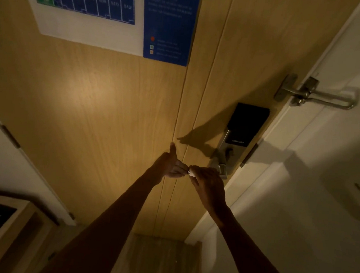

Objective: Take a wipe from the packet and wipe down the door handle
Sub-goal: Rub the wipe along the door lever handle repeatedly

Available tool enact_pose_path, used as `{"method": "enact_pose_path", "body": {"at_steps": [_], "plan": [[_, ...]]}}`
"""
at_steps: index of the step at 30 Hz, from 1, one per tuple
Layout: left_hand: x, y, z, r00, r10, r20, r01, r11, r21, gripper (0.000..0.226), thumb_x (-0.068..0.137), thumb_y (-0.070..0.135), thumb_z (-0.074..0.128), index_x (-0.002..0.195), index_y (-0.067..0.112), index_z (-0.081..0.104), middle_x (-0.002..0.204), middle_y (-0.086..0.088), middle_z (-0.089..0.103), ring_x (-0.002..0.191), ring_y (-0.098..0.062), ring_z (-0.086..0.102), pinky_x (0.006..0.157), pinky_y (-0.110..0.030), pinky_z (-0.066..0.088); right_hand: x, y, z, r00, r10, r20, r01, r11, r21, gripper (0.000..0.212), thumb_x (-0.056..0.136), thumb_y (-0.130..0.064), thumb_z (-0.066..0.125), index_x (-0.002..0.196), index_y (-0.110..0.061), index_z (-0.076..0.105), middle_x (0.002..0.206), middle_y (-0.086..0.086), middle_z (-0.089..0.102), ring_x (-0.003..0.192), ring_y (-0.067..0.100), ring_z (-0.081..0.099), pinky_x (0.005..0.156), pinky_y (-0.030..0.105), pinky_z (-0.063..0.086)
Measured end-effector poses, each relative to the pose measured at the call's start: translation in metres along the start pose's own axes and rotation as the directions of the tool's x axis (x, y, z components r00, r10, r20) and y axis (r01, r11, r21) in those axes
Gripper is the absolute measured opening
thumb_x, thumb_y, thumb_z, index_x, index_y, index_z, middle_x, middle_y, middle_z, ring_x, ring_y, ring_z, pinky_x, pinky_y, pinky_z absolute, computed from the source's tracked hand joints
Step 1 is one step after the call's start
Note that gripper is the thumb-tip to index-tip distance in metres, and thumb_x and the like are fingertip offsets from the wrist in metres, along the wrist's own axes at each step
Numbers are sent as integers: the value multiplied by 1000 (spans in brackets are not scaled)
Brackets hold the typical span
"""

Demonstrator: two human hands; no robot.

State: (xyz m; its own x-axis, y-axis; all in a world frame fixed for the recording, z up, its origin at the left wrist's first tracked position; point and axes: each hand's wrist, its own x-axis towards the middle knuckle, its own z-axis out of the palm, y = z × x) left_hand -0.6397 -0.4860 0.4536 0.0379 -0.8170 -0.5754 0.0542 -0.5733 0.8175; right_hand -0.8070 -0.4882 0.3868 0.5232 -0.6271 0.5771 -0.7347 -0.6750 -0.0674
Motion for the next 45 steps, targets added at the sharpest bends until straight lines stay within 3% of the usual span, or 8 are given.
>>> {"method": "enact_pose_path", "body": {"at_steps": [4,11,15,21,29,36,40,45], "plan": [[-4,-3,-3,1000,0,6,0,1000,-11,93,95,61,7,88,-6,71,104,-25,70,80,-23,70,80,-28,56,-4,1,-6,1000,12,8,-13,1000,27,44,76,-22,79,116,-11,65,106,4,71,103,19,65,81,29,57],[-8,-1,-2,999,-29,19,29,999,-24,93,96,61,7,101,-9,68,110,-25,68,99,-32,68,82,-29,55,5,14,-4,988,-157,12,157,983,-96,39,73,-23,82,107,-10,68,92,4,73,87,17,70,75,29,57],[-9,-4,-5,998,-45,33,47,998,-43,91,95,61,9,93,-6,69,108,-24,69,86,-27,69,83,-30,55,3,18,-4,986,-168,3,167,978,-127,38,73,-24,82,106,-10,69,91,3,74,85,17,70,73,28,56],[-5,-9,-9,999,-30,43,31,999,-30,90,96,60,9,85,-2,73,88,-16,74,94,-27,70,84,-29,56,2,21,-4,988,-155,9,155,980,-127,37,74,-23,82,107,-10,69,90,3,74,84,15,69,74,28,55],[-4,-8,-10,998,-21,59,22,1000,-7,90,96,60,8,95,-4,70,108,-22,70,103,-29,68,90,-32,54,6,17,-10,990,-128,67,133,988,-83,30,79,-27,77,104,-11,69,88,1,73,82,14,69,73,27,55],[-3,-8,-14,998,25,59,-25,1000,1,89,96,60,8,96,-3,71,103,-20,72,89,-23,71,78,-26,58,18,12,-20,961,-151,230,162,986,-27,20,95,-32,56,109,-18,60,90,-2,67,84,13,63,72,24,45],[0,-9,-13,998,14,68,-15,1000,11,90,95,61,7,93,-1,72,98,-16,73,88,-22,71,80,-27,57,12,16,-25,969,-78,233,76,997,19,29,98,-34,51,120,-17,58,96,-1,68,88,13,63,76,21,41],[1,-14,-14,998,8,64,-7,1000,-23,89,96,60,8,96,-3,72,91,-16,74,92,-25,71,80,-27,58,23,7,-26,956,150,252,-226,924,307,28,93,-34,60,97,-10,72,86,1,74,77,6,68,64,4,44]]}}
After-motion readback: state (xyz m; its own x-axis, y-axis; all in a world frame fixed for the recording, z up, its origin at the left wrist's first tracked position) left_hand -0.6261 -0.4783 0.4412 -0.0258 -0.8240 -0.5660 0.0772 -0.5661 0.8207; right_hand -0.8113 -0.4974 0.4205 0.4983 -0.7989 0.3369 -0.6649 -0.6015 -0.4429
